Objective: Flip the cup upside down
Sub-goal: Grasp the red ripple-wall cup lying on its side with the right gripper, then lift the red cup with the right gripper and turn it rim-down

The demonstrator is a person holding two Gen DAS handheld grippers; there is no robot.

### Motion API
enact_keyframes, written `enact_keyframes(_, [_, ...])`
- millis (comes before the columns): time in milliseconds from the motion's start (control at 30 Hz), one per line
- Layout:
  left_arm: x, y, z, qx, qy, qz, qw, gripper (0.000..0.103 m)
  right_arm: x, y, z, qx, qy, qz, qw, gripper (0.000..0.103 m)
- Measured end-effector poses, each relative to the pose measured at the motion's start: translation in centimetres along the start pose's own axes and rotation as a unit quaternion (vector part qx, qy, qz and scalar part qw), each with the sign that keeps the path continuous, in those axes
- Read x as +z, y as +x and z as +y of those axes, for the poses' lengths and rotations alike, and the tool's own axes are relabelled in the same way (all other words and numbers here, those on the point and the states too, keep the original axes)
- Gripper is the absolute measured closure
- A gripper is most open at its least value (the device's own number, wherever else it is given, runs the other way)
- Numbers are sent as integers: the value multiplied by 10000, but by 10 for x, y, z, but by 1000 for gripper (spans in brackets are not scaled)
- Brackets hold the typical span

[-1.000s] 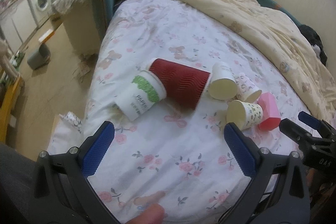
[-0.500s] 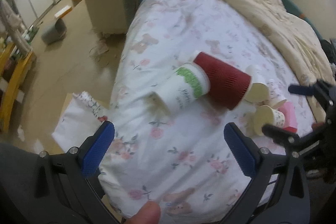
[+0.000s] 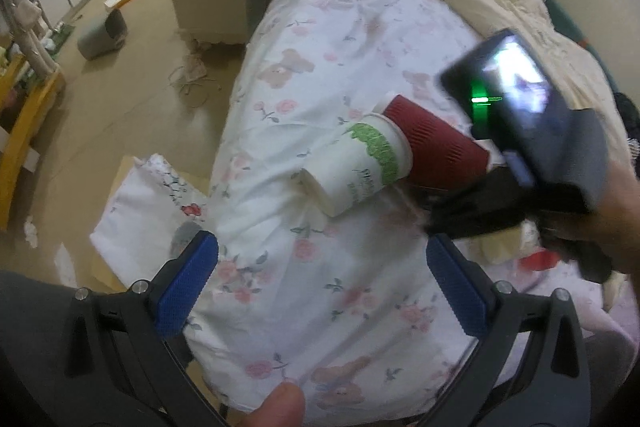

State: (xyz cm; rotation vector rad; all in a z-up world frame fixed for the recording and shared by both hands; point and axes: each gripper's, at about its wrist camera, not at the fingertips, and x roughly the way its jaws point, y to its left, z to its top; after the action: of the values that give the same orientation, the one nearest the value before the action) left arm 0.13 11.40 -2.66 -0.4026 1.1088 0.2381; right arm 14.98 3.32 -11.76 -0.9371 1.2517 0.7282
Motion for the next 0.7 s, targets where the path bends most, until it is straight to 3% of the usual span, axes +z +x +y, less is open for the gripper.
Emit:
enact_keyframes(67, [1,-1,-1,-71,-7,9,10000,0,6,10,1,-53,45,50,10000,5])
enact_keyframes(100, [2,-1,-2,-104,-9,18,9999,0,9,13,2,-53,45,62,10000,15])
enact_keyframes(167, [2,-3,-2,-186,-26,33,9998,0,12,20,4,-174,23,118,9998,20])
enact_keyframes(300, [2,-5,-1,-242,-85,10,9997,0,13,16,2,-203,123,38,9997,22])
enact_keyframes(433, [2,-9,1,-239,-133,-59,9996,0,9,-5,-15,-47,600,-202,9980,22])
enact_keyframes(700, [2,-17,-3,-226,-188,-238,9993,0,-25,-78,-50,336,1703,-1011,9796,23])
